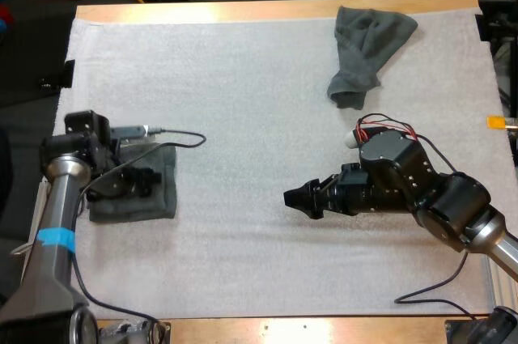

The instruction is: Pick towel from pile, fold and stack

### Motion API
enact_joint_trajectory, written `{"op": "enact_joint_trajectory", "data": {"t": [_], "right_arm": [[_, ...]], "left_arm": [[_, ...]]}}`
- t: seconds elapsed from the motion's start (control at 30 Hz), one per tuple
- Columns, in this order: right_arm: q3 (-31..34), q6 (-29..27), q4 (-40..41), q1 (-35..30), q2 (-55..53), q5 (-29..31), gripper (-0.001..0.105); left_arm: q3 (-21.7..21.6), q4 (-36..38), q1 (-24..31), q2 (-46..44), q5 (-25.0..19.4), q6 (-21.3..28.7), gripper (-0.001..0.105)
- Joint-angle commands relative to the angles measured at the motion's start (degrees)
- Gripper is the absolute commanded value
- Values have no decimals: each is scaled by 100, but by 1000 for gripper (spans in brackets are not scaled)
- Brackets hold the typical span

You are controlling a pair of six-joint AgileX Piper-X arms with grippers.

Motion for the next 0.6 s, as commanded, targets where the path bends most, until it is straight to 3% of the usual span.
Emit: {"op": "enact_joint_trajectory", "data": {"t": [0.0,0.13,0.3,0.57], "right_arm": [[-18,-7,-30,6,-40,-41,79],[-18,-27,-131,6,-40,30,79],[-18,-27,-135,-67,-40,585,79],[-18,-451,-14,-957,-40,549,79]], "left_arm": [[-123,58,-15,-193,34,30,69],[-381,57,-15,-729,198,24,69],[-443,0,-15,-1427,612,-75,69],[-443,122,-15,-2247,754,-75,69]]}}
